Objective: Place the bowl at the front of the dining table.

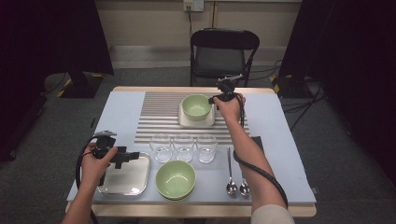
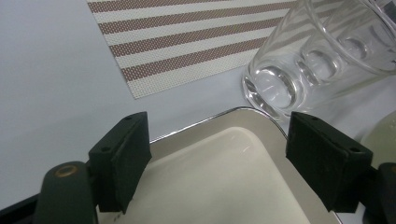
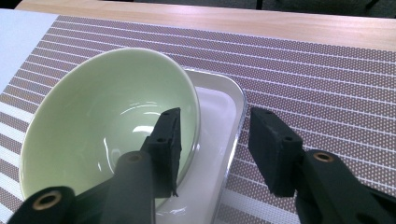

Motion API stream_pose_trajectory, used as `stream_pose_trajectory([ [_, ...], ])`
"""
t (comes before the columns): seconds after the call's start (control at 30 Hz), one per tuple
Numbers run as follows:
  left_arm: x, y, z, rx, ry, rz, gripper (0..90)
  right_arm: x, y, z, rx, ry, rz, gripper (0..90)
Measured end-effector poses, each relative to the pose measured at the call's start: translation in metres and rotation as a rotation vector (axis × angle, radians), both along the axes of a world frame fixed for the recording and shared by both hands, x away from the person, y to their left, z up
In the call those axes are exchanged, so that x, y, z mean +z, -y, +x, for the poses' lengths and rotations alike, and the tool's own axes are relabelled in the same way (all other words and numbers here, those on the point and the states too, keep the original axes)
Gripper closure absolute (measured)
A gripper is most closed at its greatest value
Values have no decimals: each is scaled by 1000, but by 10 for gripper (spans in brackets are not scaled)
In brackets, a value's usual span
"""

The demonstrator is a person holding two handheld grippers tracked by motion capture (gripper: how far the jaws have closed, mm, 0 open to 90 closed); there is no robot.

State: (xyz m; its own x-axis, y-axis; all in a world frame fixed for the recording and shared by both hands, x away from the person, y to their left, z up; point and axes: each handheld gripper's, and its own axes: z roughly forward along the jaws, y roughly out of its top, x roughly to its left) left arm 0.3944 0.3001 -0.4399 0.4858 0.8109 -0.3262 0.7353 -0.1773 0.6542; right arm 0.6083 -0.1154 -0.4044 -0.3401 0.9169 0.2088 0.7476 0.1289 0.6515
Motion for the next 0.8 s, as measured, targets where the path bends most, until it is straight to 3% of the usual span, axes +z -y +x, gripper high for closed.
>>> stream_pose_trajectory([
  [0.5, 1, 1, -1, 1, 0, 1, 218, 10, 12, -11, 21, 49, -17, 441],
  [0.8, 2, 2, -3, 0, 9, 7, 217, 12, 18, -19, 43, 53, -10, 380],
])
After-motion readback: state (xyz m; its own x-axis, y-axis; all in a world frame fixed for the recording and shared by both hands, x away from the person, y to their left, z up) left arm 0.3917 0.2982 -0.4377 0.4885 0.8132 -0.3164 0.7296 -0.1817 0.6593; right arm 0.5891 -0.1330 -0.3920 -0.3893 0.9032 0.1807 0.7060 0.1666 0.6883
